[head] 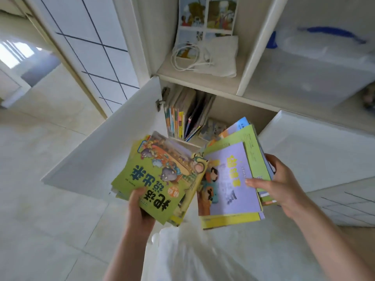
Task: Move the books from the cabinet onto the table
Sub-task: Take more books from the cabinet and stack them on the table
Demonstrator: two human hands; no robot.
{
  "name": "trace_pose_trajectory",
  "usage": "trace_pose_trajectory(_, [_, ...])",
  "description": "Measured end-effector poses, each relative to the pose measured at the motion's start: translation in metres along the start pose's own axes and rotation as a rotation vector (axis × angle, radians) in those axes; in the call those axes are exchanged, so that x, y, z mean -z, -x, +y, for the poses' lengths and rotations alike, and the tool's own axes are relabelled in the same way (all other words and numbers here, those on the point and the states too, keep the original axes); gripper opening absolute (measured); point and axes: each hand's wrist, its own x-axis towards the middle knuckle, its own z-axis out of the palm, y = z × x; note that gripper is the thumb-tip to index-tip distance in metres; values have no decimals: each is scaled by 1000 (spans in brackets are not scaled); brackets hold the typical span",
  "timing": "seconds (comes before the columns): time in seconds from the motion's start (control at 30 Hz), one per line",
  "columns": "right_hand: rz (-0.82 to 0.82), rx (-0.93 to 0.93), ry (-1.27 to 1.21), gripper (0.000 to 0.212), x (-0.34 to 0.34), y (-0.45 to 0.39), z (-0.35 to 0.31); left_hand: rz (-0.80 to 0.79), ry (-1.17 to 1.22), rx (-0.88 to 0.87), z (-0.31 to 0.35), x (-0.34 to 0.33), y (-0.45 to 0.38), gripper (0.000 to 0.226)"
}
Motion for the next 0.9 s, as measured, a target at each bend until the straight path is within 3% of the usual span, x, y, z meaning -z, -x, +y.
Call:
trace_pose_trajectory(0.2, [-163, 148, 147, 61, 14, 6, 0, 126, 135, -98, -42, 8, 57, 29])
trace_pose_trajectory(0.43, [-433, 360, 368, 58, 8, 43, -1, 336, 326, -334, -106, 34, 166, 26])
trace_pose_trajectory(0.57, [-576, 485, 520, 72, -12, 83, 5, 452, 387, -444, -139, 61, 222, 32])
trace_pose_trajectory(0.9, [-973, 789, 811, 60, -90, 226, 46, 1015, 535, -719, -216, 138, 387, 25])
